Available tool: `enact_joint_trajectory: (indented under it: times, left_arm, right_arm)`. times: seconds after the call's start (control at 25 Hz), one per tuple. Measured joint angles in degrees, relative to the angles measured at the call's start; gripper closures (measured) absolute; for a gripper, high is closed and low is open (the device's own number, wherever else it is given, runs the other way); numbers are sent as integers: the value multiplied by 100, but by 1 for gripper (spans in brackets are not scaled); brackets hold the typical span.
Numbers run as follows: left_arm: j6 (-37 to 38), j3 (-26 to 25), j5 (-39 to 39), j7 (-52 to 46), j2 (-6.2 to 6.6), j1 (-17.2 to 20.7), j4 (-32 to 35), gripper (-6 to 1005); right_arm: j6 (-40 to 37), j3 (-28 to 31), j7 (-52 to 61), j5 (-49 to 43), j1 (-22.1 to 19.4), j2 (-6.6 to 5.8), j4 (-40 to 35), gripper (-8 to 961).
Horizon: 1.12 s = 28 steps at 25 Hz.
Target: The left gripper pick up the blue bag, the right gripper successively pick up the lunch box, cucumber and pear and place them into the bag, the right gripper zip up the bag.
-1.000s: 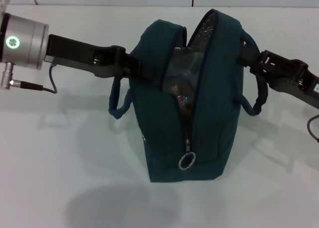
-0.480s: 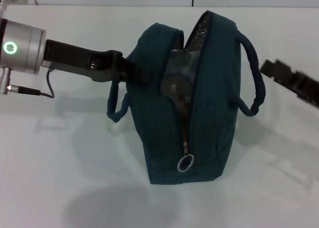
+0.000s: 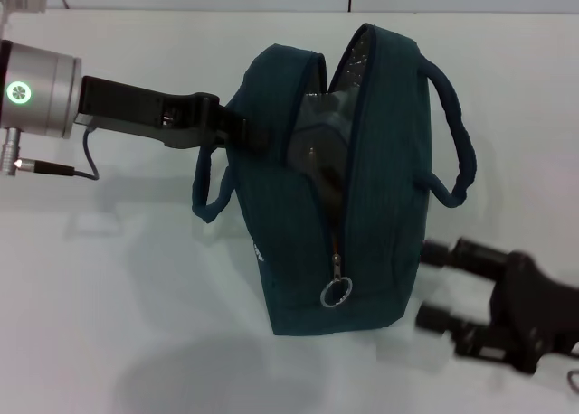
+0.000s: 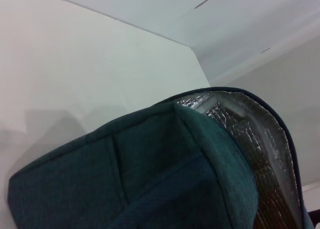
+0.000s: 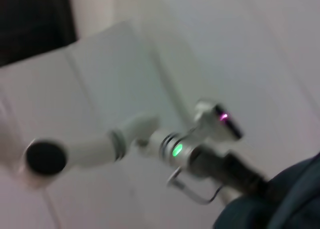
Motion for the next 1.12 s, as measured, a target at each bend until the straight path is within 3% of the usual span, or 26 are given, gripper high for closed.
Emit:
enact_joint_trajectory:
  times: [0.12,0.28,0.68,1.12]
  left_arm:
    - [-1,7,-3,0,-7,-7,0,938]
    - [-1,18,-19,0,-20,-30,0,938]
    - [0,13,-21,17,-43,-47,0,938]
    - [-1,13,-35,18,-43,-44,0,937]
  right_arm:
    - [266,-15,-318,-628,141,161,-19,219]
    - [667,-61,-342,-920,248,242,-55,220]
    - [1265,-122,-496,-949,217,291,-315,225]
    - [1365,-106,-613,-775,235,307,-331,225]
